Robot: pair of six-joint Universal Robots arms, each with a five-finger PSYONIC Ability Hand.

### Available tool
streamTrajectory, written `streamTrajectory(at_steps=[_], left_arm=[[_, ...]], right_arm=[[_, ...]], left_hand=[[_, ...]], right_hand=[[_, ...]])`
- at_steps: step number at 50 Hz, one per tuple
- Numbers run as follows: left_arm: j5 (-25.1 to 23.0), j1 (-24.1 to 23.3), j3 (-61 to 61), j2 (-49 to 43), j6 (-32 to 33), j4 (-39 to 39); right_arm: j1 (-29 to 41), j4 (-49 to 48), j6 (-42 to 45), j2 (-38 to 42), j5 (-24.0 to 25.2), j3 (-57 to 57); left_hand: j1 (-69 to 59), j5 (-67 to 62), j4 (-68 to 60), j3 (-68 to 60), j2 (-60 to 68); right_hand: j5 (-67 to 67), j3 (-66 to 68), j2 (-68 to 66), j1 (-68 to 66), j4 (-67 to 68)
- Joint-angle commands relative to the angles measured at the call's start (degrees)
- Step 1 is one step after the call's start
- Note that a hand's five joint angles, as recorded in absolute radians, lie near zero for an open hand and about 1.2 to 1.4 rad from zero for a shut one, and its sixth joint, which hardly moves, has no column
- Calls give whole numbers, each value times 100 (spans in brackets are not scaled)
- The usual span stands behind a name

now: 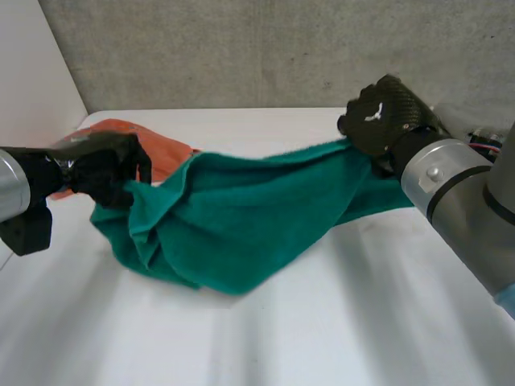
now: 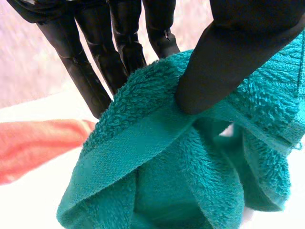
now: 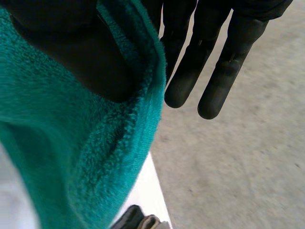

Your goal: Fold the laundry.

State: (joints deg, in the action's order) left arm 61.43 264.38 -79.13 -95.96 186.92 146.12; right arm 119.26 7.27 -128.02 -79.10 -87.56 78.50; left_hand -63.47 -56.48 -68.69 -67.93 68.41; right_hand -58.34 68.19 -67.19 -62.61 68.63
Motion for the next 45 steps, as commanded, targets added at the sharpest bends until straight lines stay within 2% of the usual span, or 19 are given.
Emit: streamTrajectory(at_steps=[1,5,9,10,12,15,16,18,19,20,22,25,30,37,45], left_arm=[[369,-97,548,-1169,476,-207],[659,-422,1065,-1907,687,-172],[1019,-694,2214,-2592,942,21],[1107,-730,2479,-2655,986,126],[1265,-756,2980,-2717,986,398],[1599,-818,3676,-2639,794,1565],[1722,-827,3677,-2447,645,2265],[1810,-853,3572,-2252,451,3085],[1846,-853,3485,-2165,363,3411],[1881,-862,3240,-1998,145,4067],[1846,-862,2975,-1848,-24,4494],[1706,-810,2588,-1715,-174,4619],[1574,-757,2061,-1742,-121,4460],[1451,-739,1191,-2023,28,4311],[1363,-625,-162,-2436,1002,4013]], right_arm=[[80,574,401,553,72,-72],[220,215,445,1203,-33,-256],[282,-690,357,1950,-498,-853],[282,-1161,331,2178,-777,-1220],[256,-1726,296,2346,-1034,-1591],[159,-3104,138,2347,-1264,-2040],[141,-3387,85,2304,-1246,-2058],[80,-4511,-160,2049,-1036,-1962],[54,-4845,-266,1944,-948,-1901],[45,-5092,-354,1864,-869,-1822],[36,-5551,-644,1645,-570,-1549],[71,-5448,-899,1443,-237,-1251],[124,-4938,-961,1433,-42,-899],[238,-3936,-979,1854,160,-591],[378,-2732,-952,2505,134,-2]], left_hand=[[-1653,-1352,-1131,-1207,1159],[-1653,-1352,-1131,-1207,1159],[-1653,-1352,-1131,-1207,1159],[-1653,-1352,-1131,-1207,1159],[-1653,-1352,-1131,-1207,1159],[-1653,-1352,-1131,-1207,1159],[-1653,-1352,-1131,-1207,1159],[-1653,-1352,-1131,-1207,1159],[-1653,-1352,-1131,-1207,1159],[-1653,-1352,-1131,-1207,1159],[-1653,-1352,-1131,-1207,1159],[-1653,-1352,-1131,-1207,1159],[-1653,-1352,-1131,-1207,1159],[-1653,-1352,-1131,-1207,1159],[-1653,-1352,-1131,-1207,1159]], right_hand=[[-1166,1181,-1281,-1739,1137],[-1166,1181,-1281,-1739,1137],[-1166,1181,-1281,-1739,1137],[-1166,1181,-1281,-1739,1137],[-1166,1181,-1281,-1739,1137],[-1166,1181,-1281,-1739,1137],[-1166,1181,-1281,-1739,1137],[-1166,1181,-1281,-1739,1137],[-1166,1181,-1281,-1739,1137],[-1166,1181,-1281,-1739,1137],[-1166,1181,-1281,-1739,1137],[-1166,1181,-1281,-1739,1137],[-1166,1181,-1281,-1739,1137],[-1166,1181,-1281,-1739,1137],[-1166,1181,-1281,-1739,1137]])
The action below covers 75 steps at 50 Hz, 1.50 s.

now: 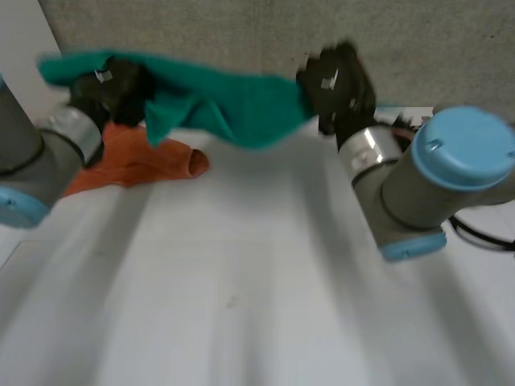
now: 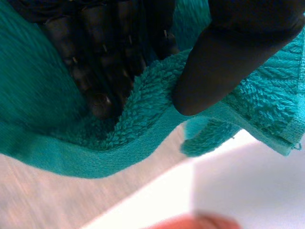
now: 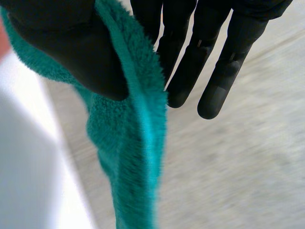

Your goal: Fold the laundry.

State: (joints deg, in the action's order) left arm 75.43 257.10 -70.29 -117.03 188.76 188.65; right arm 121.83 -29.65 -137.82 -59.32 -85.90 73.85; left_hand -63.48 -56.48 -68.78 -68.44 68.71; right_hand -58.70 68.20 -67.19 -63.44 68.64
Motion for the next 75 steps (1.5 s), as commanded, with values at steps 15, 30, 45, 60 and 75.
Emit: streamTrajectory(at_steps=[15,30,45,60,75], left_arm=[[-345,314,-2375,760,1576,-997],[-161,-336,-3044,866,1479,-620],[1368,-416,-2613,-93,1242,294],[878,261,-3509,1690,1672,270],[-837,1096,-1656,3214,1690,-3650]], right_arm=[[183,1041,-412,26,-366,1518],[262,1128,-940,-141,-577,1914],[201,1111,-931,-194,-727,2081],[8,1750,-808,-746,-823,1713],[-573,5018,141,-2603,-253,-291]], left_hand=[[3274,3574,3804,3771,-3798],[3493,3793,4023,3990,-4017],[2502,2802,3032,2998,-3025],[-1652,-1352,-1122,-1156,1129],[-1652,-1352,-1122,-1156,1129]], right_hand=[[-1130,1180,-1281,-1656,1136],[-1130,1180,-1281,-1656,1136],[-1130,1180,-1281,-1656,1136],[-1130,1180,-1281,-1656,1136],[-1130,1180,-1281,-1656,1136]])
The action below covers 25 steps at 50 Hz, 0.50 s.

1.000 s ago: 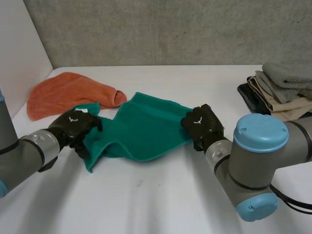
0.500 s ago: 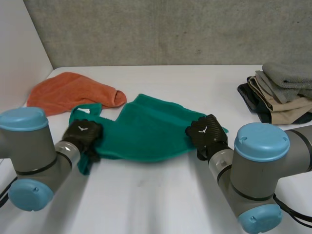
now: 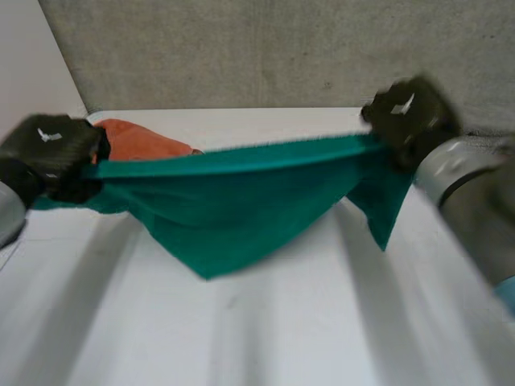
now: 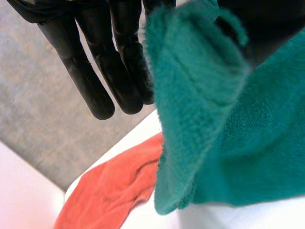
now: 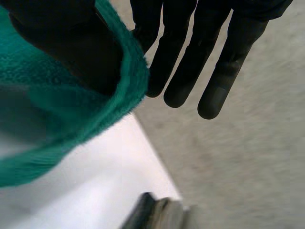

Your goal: Fold the laundry.

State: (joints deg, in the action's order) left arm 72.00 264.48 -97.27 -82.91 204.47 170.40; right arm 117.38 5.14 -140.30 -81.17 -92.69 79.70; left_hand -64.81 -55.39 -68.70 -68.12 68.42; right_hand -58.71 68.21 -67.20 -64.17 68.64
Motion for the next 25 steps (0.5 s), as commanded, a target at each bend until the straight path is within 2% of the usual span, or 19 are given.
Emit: streamTrajectory(at_steps=[1,7,14,18,22,23,24,25], left_arm=[[-476,332,1113,-313,181,-1922],[-56,-141,1412,-1567,786,-2213],[736,-625,2281,-2932,1210,-1792],[1149,-898,3362,-3363,1026,-1081],[1370,-1021,4355,-3417,648,298],[1396,-1030,4618,-3364,525,1041],[1422,-1030,4699,-3320,446,1422],[1449,-1013,4726,-3259,358,1765]], right_arm=[[-145,1717,424,-365,480,-912],[-251,2456,820,442,542,-956],[-321,1983,961,1787,112,-1140],[-374,1131,829,2324,-161,-1702],[-462,-168,505,2430,-521,-2484],[-488,-519,426,2395,-583,-2573],[-567,-1367,242,2273,-662,-2617],[-593,-1706,197,2185,-663,-2591]], left_hand=[[-1519,-1461,-1130,-1188,1158],[-1519,-1461,-1130,-1188,1158],[-1519,-1461,-1130,-1188,1158],[-1519,-1461,-1130,-1188,1158],[-1519,-1461,-1130,-1188,1158],[-1519,-1461,-1130,-1188,1158],[-1519,-1461,-1130,-1188,1158],[-1519,-1461,-1130,-1188,1158]], right_hand=[[-1129,1179,-1280,-1583,1136],[-1129,1179,-1280,-1583,1136],[-1129,1179,-1280,-1583,1136],[-1129,1179,-1280,-1583,1136],[-1129,1179,-1280,-1583,1136],[-1129,1179,-1280,-1583,1136],[-1129,1179,-1280,-1583,1136],[-1129,1179,-1280,-1583,1136]])
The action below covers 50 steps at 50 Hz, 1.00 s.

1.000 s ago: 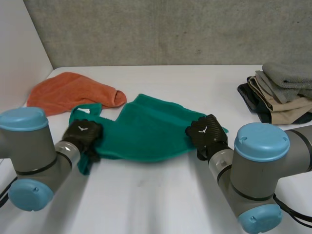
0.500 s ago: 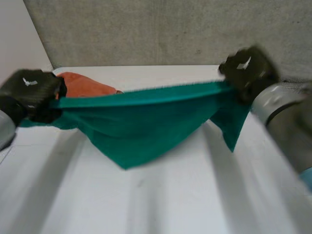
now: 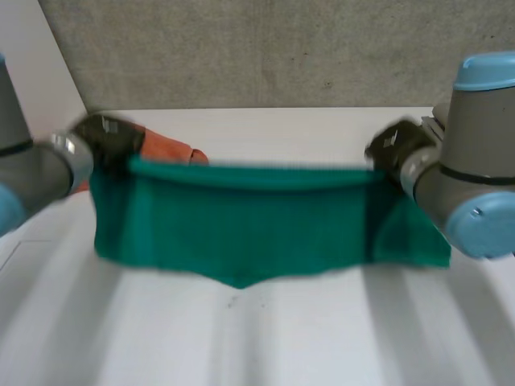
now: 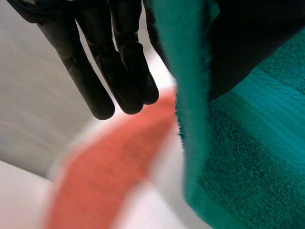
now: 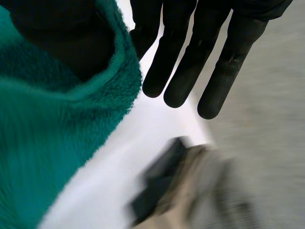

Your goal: Fold the laundry.

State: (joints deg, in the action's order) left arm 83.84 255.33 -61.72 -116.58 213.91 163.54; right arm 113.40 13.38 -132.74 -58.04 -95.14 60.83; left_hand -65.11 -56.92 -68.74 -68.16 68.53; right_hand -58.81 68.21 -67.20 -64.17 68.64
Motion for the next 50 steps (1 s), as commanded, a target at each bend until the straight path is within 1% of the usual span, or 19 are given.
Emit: streamTrajectory(at_steps=[1,2,3,4,6,7,8,9,11,20,25,29,35,38,42,43,46,48,50], left_arm=[[299,-106,1171,179,-674,2864],[369,-124,1154,284,-832,3433],[396,-115,1153,329,-920,3648],[422,-106,1145,364,-991,3746],[431,-115,1075,435,-1131,3668],[423,-106,1040,443,-1149,3598],[396,-98,926,461,-1219,3432],[379,-89,847,487,-1237,3335],[370,-71,653,549,-1272,3202],[186,96,-848,760,-1378,3272],[18,105,-1693,856,-1396,3237],[-140,122,-2361,962,-1360,3342],[-263,271,-2994,1024,-1360,3781],[-289,368,-3074,1024,-1360,3887],[-298,482,-3171,1059,-1369,3835],[-298,509,-3179,1059,-1378,3800],[-316,588,-3232,1120,-1396,3659],[-333,640,-3293,1190,-1404,3545],[-360,684,-3355,1243,-1439,3422]], right_arm=[[-221,-2916,-612,-251,-400,-634],[-265,-3407,-656,-374,-356,-512],[-309,-4230,-683,-575,-208,-258],[-327,-4543,-692,-664,-120,-151],[-318,-5211,-710,-840,187,139],[-309,-5414,-718,-963,476,366],[-318,-5407,-727,-990,583,421],[-309,-5329,-745,-1051,793,543],[-301,-5153,-780,-1069,953,649],[-309,-3721,-1175,-868,1111,957],[-441,-2826,-1561,-464,1304,1238],[-572,-2368,-1860,-60,1384,1475],[-792,-2103,-2423,503,1349,1581],[-959,-2033,-2827,662,1261,1538],[-1179,-1813,-3433,724,1095,1459],[-1267,-1665,-3687,724,1051,1424],[-1451,-1348,-4030,724,1076,1345],[-1566,-1093,-4207,741,1207,1318],[-1636,-961,-4251,759,1339,1300]], left_hand=[[-1489,-1308,-1126,-1184,1147],[-1489,-1308,-1126,-1184,1147],[-1489,-1308,-1126,-1184,1147],[-1489,-1308,-1126,-1184,1147],[-1489,-1308,-1126,-1184,1147],[-1489,-1308,-1126,-1184,1147],[-1489,-1308,-1126,-1184,1147],[-1489,-1308,-1126,-1184,1147],[-1489,-1308,-1126,-1184,1147],[-1489,-1308,-1126,-1184,1147],[-1489,-1308,-1126,-1184,1147],[-1489,-1308,-1126,-1184,1147],[-1489,-1308,-1126,-1184,1147],[-1489,-1308,-1126,-1184,1147],[-1489,-1308,-1126,-1184,1147],[-1489,-1308,-1126,-1184,1147],[-1489,-1308,-1126,-1184,1147],[-1489,-1308,-1126,-1184,1147],[-1489,-1308,-1126,-1184,1147]], right_hand=[[-1119,1179,-1280,-1583,1136],[-1119,1179,-1280,-1583,1136],[-1119,1179,-1280,-1583,1136],[-1119,1179,-1280,-1583,1136],[-1119,1179,-1280,-1583,1136],[-1119,1179,-1280,-1583,1136],[-1119,1179,-1280,-1583,1136],[-1119,1179,-1280,-1583,1136],[-1119,1179,-1280,-1583,1136],[-1119,1179,-1280,-1583,1136],[-1119,1179,-1280,-1583,1136],[-1119,1179,-1280,-1583,1136],[-1119,1179,-1280,-1583,1136],[1064,-1005,903,600,-1048],[2430,-2370,2269,1965,-2413],[2982,-2922,2821,2518,-2965],[2972,-2912,2810,2507,-2955],[2186,-2126,2024,1721,-2169],[1796,-1736,1635,1332,-1779]])
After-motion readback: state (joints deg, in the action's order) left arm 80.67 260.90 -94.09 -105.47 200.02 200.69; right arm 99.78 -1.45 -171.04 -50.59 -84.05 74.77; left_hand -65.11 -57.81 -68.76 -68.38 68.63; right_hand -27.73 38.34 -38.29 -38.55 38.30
